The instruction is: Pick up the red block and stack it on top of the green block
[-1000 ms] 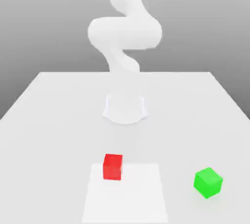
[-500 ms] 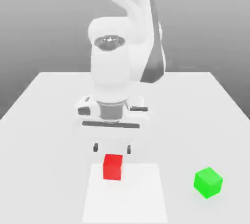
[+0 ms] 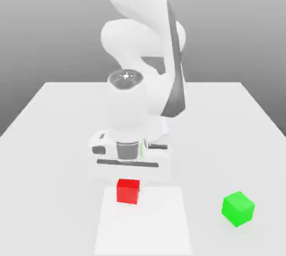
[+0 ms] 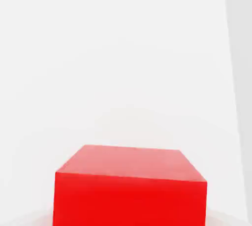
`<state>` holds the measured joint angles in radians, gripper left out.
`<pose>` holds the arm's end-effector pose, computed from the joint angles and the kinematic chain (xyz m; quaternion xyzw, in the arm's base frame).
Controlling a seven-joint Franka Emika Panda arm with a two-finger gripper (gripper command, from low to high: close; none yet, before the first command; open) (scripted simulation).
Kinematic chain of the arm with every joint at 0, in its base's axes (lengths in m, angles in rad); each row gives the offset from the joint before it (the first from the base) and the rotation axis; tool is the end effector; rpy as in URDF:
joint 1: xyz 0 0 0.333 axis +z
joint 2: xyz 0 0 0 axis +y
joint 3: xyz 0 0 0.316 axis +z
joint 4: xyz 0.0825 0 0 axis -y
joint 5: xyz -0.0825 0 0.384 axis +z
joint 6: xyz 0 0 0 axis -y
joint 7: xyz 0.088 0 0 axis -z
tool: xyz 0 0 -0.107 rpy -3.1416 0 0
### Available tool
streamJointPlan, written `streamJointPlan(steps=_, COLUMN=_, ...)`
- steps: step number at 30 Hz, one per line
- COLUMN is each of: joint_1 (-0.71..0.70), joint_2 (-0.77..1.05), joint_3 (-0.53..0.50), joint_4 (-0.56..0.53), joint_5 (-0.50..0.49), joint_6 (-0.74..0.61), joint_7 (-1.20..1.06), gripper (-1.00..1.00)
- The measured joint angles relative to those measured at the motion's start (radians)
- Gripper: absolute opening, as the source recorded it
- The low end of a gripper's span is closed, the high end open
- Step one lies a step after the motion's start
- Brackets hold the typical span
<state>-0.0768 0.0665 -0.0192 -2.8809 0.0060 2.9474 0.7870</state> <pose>0.3447 -0.0338 0.1750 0.9029 -0.4299 0.0000 0.0001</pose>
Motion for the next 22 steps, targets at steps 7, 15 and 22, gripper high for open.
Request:
streamJointPlan(steps=7, joint_1=0.162, joint_2=-0.108, joint_3=0.072, joint_4=0.082, joint_5=-0.018, joint_6=-0.190, joint_7=0.044, gripper=-1.00)
streamJointPlan(steps=15, joint_1=0.426, joint_2=0.040, joint_3=0.187, joint_4=0.301, joint_5=-0.048, joint_6=-0.263, joint_7=0.132, gripper=-1.00)
streamJointPlan(steps=22, joint_1=0.442, joint_2=0.143, joint_3=0.164, joint_4=0.311, joint_5=-0.092, joint_6=-0.171, joint_7=0.165, gripper=1.00)
